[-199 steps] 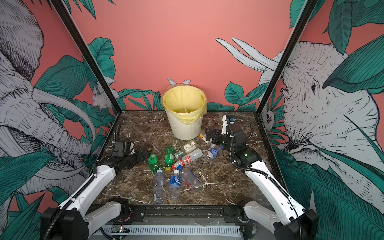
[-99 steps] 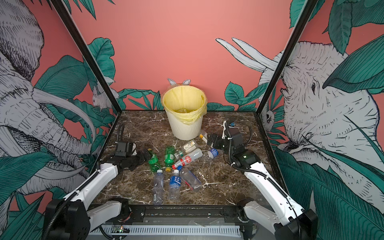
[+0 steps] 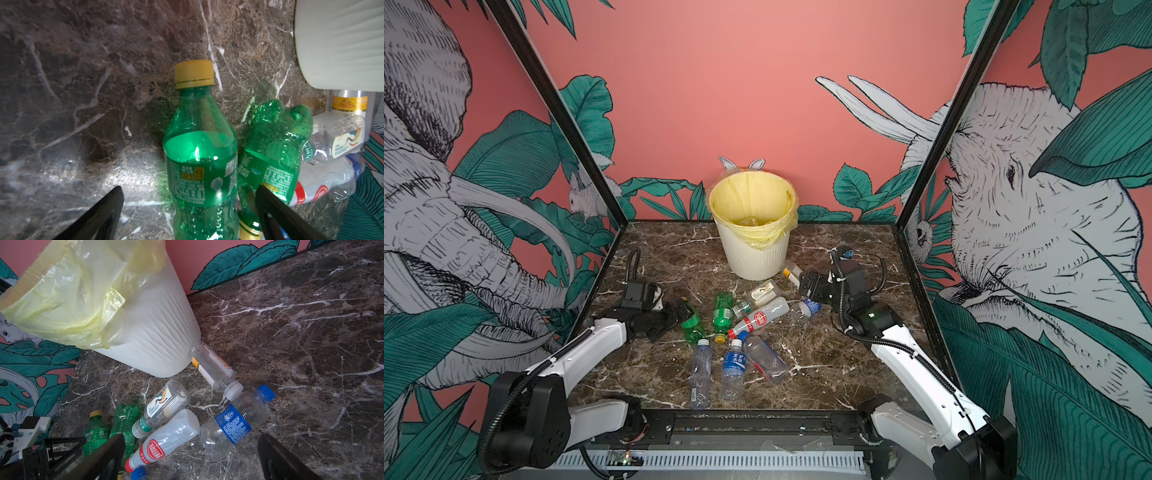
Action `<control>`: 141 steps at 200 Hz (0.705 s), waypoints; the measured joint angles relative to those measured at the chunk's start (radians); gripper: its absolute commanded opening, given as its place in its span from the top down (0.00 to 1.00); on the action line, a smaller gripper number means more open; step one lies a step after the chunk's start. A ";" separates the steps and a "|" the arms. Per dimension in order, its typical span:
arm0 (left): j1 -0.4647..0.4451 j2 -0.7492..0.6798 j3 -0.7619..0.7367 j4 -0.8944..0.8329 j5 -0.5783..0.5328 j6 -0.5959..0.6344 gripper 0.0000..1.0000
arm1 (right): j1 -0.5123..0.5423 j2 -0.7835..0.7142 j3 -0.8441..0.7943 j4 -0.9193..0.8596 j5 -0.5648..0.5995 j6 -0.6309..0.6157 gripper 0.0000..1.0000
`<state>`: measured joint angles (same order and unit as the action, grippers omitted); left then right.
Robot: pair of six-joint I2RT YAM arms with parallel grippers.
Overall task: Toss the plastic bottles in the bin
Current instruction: 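Withdraw the right gripper from the bin while the left gripper lowers toward a green bottle, then lower the left gripper around the green yellow-cap bottle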
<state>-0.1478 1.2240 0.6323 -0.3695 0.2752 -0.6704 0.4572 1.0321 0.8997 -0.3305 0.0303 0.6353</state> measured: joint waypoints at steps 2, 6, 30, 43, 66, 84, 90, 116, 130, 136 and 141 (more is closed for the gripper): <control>0.000 0.001 0.000 0.001 0.000 0.000 0.01 | 0.000 0.000 0.000 0.000 0.000 0.001 0.01; 0.000 0.003 0.000 0.004 0.001 0.000 0.01 | 0.000 0.000 0.000 0.000 0.000 0.001 0.01; 0.000 0.027 0.000 0.022 0.006 0.000 0.02 | 0.000 0.002 0.000 0.000 0.000 0.008 0.01; 0.000 0.043 0.000 0.033 0.010 0.000 0.03 | 0.000 0.004 0.000 0.000 0.000 0.010 0.01; 0.000 0.067 0.000 0.047 0.014 -0.001 0.04 | 0.000 0.007 0.000 0.000 0.000 0.013 0.01; 0.000 0.078 0.000 0.061 0.017 -0.003 0.07 | 0.000 0.010 -0.001 0.001 0.000 0.015 0.01; 0.000 0.080 0.000 0.066 0.018 -0.003 0.07 | 0.000 0.010 -0.003 0.002 0.000 0.016 0.01; 0.000 0.097 0.000 0.092 0.021 -0.011 0.11 | 0.000 0.011 -0.013 0.001 0.000 0.016 0.01; 0.000 0.111 0.000 0.104 0.024 -0.014 0.13 | 0.000 0.011 -0.014 0.002 0.000 0.016 0.01; 0.000 0.116 0.000 0.110 0.025 -0.016 0.14 | 0.000 0.011 -0.014 0.002 0.000 0.016 0.01; 0.000 0.121 0.000 0.115 0.025 -0.018 0.14 | 0.000 0.011 -0.014 0.002 0.000 0.016 0.01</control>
<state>-0.1478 1.3453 0.6323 -0.2546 0.3004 -0.6884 0.4572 1.0435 0.8860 -0.3286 0.0307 0.6514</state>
